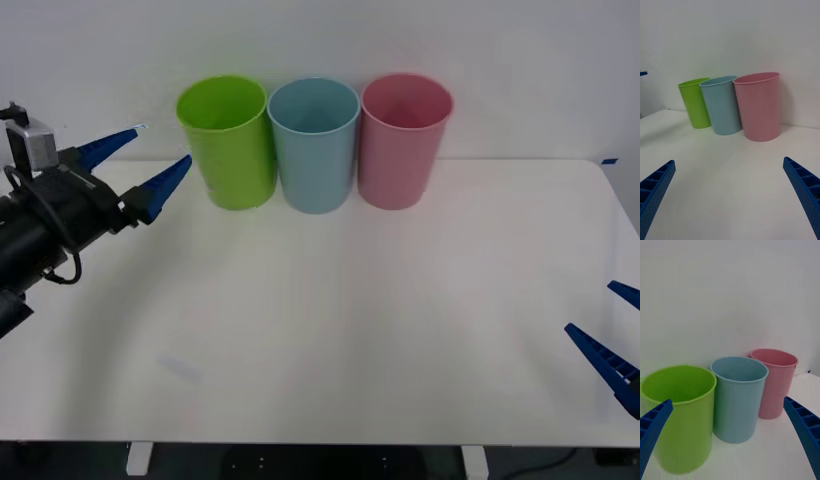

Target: Grasp the object on the table and drop it into the matching bin: aluminum can to the light blue bin, PET bottle to the pink bin.

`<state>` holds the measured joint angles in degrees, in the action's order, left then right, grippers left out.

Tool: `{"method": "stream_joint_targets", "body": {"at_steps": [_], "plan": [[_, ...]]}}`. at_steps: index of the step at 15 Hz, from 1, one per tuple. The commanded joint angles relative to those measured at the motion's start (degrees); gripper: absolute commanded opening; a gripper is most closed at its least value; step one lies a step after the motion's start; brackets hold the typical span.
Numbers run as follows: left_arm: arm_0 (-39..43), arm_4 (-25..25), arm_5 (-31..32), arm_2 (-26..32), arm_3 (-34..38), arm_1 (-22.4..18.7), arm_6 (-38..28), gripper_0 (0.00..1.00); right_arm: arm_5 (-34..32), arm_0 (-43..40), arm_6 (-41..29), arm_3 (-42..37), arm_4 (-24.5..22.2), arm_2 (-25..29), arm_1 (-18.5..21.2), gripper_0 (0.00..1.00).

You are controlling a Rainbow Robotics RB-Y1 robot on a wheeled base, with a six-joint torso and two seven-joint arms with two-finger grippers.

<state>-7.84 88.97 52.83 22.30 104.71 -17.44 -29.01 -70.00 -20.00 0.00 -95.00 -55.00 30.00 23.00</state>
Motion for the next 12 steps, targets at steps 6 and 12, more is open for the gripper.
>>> {"method": "stream_joint_targets", "body": {"at_steps": [6,12], "plan": [[12.41,-1.52,8.78,10.31,7.88,-4.00,-3.42,1.00,0.00,0.00,0.00,0.00,0.00,0.00,0.00,1.00],[17.15,-3.28,16.08,17.16,7.88,-4.88,2.38,1.00,0.00,0.00,0.00,0.00,0.00,0.00,0.00,1.00]]}}
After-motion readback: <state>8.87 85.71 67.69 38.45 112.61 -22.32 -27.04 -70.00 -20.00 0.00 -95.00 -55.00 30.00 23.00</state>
